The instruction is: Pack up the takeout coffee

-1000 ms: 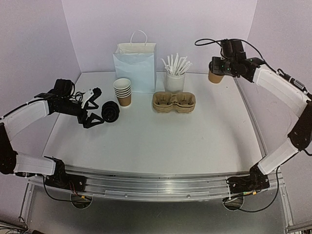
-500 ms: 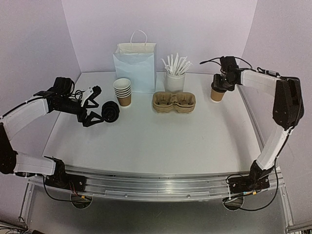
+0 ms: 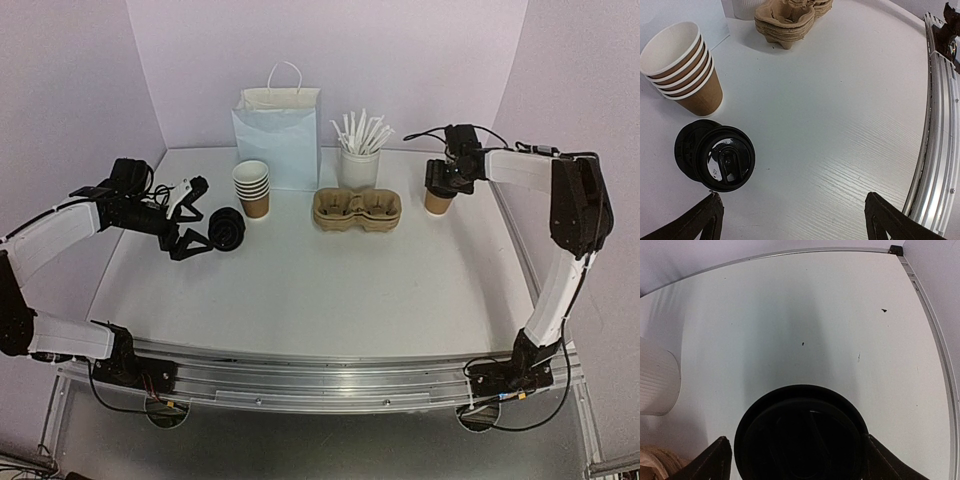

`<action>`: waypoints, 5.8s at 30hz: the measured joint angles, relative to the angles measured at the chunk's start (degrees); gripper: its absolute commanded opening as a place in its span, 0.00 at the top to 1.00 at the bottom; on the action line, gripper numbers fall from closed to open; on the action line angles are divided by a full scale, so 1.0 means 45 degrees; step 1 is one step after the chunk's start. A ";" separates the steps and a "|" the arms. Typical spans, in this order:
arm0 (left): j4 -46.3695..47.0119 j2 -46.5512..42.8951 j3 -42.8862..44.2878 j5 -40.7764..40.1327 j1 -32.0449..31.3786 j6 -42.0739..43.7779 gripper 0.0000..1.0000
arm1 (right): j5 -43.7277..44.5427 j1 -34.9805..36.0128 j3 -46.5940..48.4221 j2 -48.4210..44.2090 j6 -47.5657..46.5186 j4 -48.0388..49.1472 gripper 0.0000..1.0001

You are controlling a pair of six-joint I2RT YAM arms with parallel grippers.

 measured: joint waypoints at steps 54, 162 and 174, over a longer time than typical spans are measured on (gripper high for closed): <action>-0.4028 0.9763 1.1405 -0.2071 -0.1399 0.6985 0.59 | -0.4088 0.7606 0.5124 0.2892 0.8846 0.2493 0.65; -0.2374 0.4568 0.2999 -0.2169 -0.6928 0.8389 0.00 | -0.2166 0.7834 0.0704 -0.1169 0.7699 0.1675 0.62; -0.2817 0.3141 0.3514 -0.0988 -0.1316 1.0085 0.00 | -0.2185 0.7834 0.0704 -0.1168 0.7668 0.1675 0.62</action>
